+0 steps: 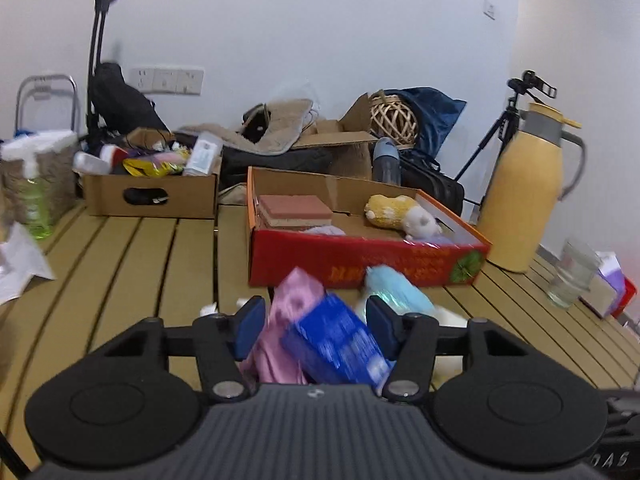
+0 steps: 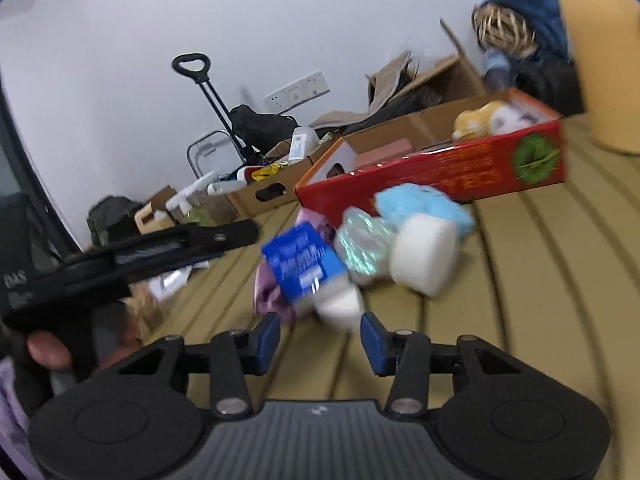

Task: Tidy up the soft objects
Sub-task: 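Grasp the blue handkerchief pack on the table with the right gripper, then carry the handkerchief pack with the right gripper into the box and release, then withdraw the right gripper from the box back over the table, then grasp the white round sponge with the right gripper while the left grasps the white triangular sponge, then carry both sponges into the box and open both grippers, then withdraw both grippers from the box back over the table, then grasp the clear iridescent bag with the right gripper while the left grasps the white cloth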

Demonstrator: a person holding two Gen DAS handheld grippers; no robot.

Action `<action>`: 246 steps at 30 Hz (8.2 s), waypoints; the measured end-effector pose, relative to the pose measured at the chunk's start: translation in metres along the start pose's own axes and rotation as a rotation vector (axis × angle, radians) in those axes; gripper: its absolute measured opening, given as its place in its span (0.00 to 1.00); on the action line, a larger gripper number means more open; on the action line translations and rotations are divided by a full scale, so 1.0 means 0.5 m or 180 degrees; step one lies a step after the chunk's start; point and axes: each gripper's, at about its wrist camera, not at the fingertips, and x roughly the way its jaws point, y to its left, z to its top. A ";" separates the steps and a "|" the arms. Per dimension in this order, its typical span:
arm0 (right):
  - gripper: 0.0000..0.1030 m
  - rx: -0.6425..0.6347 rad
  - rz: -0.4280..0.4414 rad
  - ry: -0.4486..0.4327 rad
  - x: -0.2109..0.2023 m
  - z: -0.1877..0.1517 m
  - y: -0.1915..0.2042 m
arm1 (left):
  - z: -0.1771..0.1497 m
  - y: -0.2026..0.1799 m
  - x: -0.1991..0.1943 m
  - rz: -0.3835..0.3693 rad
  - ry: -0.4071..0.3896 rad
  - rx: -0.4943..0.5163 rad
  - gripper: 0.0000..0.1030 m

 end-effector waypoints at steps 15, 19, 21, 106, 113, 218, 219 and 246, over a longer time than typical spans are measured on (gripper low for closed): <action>0.24 0.0405 0.0213 -0.0116 0.105 0.039 -0.047 | -0.027 0.046 0.011 -0.0431 0.0282 -0.0636 0.23; 0.20 0.0201 0.0246 -0.0246 0.061 0.035 -0.035 | -0.035 0.006 -0.036 -0.0351 0.0123 -0.0565 0.23; 0.18 0.0140 0.0301 -0.0328 0.034 0.032 -0.037 | -0.042 -0.006 -0.056 -0.0349 0.0046 -0.0561 0.23; 0.74 -0.0707 -0.0924 -0.0551 -0.369 -0.117 0.016 | -0.212 -0.144 -0.341 -0.0128 -0.0080 -0.0183 0.79; 0.73 -0.0549 -0.0944 -0.0459 -0.315 -0.131 -0.038 | -0.194 -0.149 -0.248 -0.0172 0.0072 0.0010 0.79; 0.88 -0.1270 -0.0911 -0.0924 -0.479 -0.124 0.041 | -0.252 -0.184 -0.505 0.0822 -0.0584 0.0251 0.97; 0.90 -0.1223 -0.0866 -0.0907 -0.486 -0.142 0.041 | -0.262 -0.183 -0.506 0.0840 -0.0529 0.0201 0.97; 0.56 -0.1186 -0.0588 -0.0277 -0.018 0.013 0.021 | -0.022 0.098 0.047 0.0949 -0.0006 -0.0041 0.59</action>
